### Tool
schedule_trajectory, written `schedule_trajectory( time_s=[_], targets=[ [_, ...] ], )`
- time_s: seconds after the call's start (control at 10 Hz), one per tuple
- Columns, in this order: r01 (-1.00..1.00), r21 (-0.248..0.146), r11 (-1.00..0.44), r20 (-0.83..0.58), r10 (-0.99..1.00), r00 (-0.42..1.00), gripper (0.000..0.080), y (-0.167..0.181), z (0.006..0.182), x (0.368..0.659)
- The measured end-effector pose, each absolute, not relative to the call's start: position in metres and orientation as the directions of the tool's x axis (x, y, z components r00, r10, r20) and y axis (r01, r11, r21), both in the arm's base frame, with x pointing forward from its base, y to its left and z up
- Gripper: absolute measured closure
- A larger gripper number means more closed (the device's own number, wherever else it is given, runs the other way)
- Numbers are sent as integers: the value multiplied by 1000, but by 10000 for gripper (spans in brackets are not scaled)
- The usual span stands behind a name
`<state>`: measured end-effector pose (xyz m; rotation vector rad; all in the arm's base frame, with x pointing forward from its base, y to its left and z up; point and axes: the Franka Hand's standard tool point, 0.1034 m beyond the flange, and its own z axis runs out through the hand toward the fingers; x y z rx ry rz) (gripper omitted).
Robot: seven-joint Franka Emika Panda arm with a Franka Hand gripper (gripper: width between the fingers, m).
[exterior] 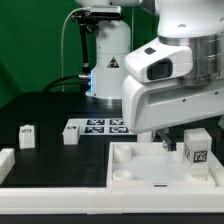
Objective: Assemble one leg
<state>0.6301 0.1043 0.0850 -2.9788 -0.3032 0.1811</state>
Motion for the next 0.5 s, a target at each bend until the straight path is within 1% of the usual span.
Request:
schedule_trajectory(
  time_s=[0.2, 0.3, 0.4, 0.5],
  targets=[
    [194, -150, -969, -91, 209, 974, 150, 103, 85, 633],
    [196, -151, -969, -90, 211, 973, 283, 103, 85, 633],
    [196, -151, -969, -90, 211, 973, 434, 103, 85, 633],
    [196, -151, -969, -90, 211, 973, 508, 103, 85, 633]
  ],
)
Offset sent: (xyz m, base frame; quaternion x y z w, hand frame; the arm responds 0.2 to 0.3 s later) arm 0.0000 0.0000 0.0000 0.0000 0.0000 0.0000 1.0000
